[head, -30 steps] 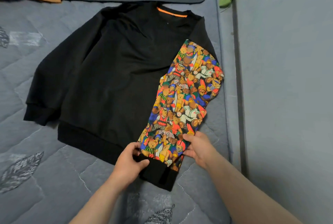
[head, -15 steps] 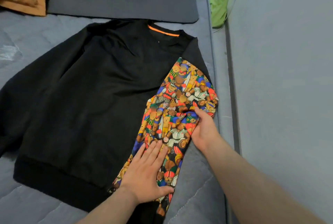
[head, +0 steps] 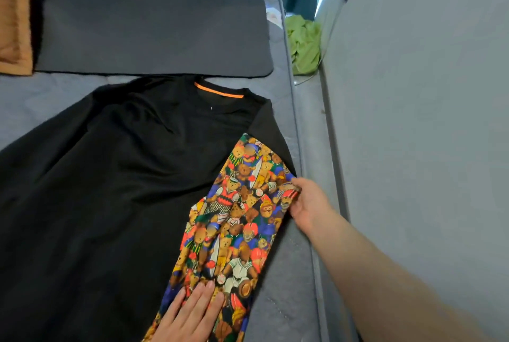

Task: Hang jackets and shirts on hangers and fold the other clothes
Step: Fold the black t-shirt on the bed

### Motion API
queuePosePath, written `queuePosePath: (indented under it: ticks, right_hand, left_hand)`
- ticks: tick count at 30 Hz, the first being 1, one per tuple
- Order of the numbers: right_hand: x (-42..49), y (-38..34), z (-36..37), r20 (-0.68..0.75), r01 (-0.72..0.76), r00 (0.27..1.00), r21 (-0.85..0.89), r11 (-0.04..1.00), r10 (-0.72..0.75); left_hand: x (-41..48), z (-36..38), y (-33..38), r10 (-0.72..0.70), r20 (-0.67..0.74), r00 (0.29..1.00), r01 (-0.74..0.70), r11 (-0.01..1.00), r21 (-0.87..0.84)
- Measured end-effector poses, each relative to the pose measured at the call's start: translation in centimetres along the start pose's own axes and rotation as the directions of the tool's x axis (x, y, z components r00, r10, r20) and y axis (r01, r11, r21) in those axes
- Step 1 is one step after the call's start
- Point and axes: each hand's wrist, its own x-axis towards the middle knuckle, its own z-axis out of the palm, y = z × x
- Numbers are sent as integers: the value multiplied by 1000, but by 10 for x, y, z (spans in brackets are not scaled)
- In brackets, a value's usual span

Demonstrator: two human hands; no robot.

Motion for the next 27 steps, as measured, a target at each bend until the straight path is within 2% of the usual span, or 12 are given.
queuePosePath:
  ticks: [4,8,11,13,15,17,19,21,23,25,26,27]
  right_hand:
    - [-6,29,-26,-104,23,995,253,967,3]
    - [3,40,-40,-99,14,995,212,977,8]
    - [12,36,-48,-53,-42,997,165,985,51]
    - [16,38,-50,-61,-47,996,163,986,58]
    - [20,41,-50,-131,-6,991,145,989,25]
    - [24,44,-48,-241,68,969,71,995,-49]
    - [23,43,-49,-367,128,904,-260,957,-221]
    - [17,40,-50,-363,178,782,-650,739,-507]
    - [9,42,-46,-148,154,636,-937,312,-758]
    - [6,58,-34,216,146,588,-976,-160,-779]
    - [10,70,-29,326,189,589,-945,-267,-739]
    - [8,75,-24,328,197,629,-944,-264,-704]
  left_hand:
    - [3,1,-1,-10,10,1000,11,999,-40]
    - [28,-23,3,-73,47,996,84,952,-296]
    - [110,-74,-6,-174,-252,952,94,949,-300]
    - [183,-102,-10,-133,-345,929,35,960,-277]
    - [255,-115,-5,36,-258,966,-76,986,-148]
    - [305,-103,-4,131,-10,991,-131,991,1]
    - [325,-77,-16,59,175,983,-68,996,49]
    - [326,-56,-27,2,182,983,-7,1000,27]
    - [326,-47,-30,4,153,988,-5,1000,1]
    - [324,-46,-32,29,118,993,-27,999,-20]
    - [323,-45,-35,35,84,996,-31,998,-48]
    - [324,-44,-37,31,53,998,-26,995,-91]
